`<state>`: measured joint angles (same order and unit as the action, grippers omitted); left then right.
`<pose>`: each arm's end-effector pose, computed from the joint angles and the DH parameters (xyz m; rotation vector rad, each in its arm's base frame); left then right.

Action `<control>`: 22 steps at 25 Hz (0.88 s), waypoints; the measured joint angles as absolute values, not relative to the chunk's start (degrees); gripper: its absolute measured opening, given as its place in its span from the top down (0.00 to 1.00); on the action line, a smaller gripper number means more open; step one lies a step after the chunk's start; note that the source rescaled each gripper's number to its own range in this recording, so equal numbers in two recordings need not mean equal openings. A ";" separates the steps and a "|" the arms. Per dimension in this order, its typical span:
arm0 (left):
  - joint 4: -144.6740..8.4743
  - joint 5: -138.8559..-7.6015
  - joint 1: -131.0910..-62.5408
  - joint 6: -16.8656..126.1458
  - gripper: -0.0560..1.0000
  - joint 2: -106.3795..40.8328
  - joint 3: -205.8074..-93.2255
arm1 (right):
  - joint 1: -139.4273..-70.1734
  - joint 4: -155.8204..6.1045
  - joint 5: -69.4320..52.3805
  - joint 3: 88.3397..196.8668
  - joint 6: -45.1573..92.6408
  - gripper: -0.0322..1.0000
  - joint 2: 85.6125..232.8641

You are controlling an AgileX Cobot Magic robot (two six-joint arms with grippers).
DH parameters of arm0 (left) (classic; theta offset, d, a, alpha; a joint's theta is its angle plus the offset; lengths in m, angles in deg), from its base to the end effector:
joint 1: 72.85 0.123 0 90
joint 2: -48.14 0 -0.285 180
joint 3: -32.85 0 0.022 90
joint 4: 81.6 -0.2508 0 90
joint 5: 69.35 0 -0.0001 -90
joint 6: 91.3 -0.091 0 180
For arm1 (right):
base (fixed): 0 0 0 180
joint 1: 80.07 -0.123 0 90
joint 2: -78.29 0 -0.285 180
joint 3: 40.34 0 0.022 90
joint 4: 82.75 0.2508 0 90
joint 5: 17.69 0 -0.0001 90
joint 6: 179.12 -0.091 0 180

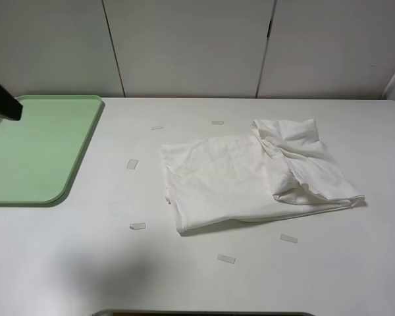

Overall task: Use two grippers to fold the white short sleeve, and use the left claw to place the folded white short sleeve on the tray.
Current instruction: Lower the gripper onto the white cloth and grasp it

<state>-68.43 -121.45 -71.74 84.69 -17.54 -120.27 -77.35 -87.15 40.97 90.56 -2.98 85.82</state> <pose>0.1871 -0.0128 0.3211 -0.0415 2.5069 -0.2488 -0.0034 -0.0058 0.2779 0.1170 2.0073 -0.0787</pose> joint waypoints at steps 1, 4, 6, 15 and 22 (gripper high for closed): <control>-67.40 -120.05 -71.87 84.54 0.04 -19.61 -120.42 | -77.35 -87.15 40.97 90.56 -2.98 0.00 85.82; -65.16 -115.87 -75.20 83.02 0.04 -27.70 -120.49 | -77.35 -87.15 40.97 90.56 -2.98 0.00 85.82; -64.60 -113.87 -78.23 82.83 0.04 -31.56 -120.49 | -77.35 -87.15 40.97 90.56 -2.98 0.00 85.82; -58.55 -99.79 -93.50 84.01 0.04 -46.29 -120.49 | -77.35 -87.15 40.97 90.56 -2.98 0.00 85.82; -51.82 -92.33 -100.36 84.15 0.04 -56.66 -120.53 | -77.35 -87.15 40.97 90.56 -2.98 0.00 85.82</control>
<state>-51.82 -92.33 -100.36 84.15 -56.66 -120.53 -77.35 -87.15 40.97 90.56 -2.98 85.82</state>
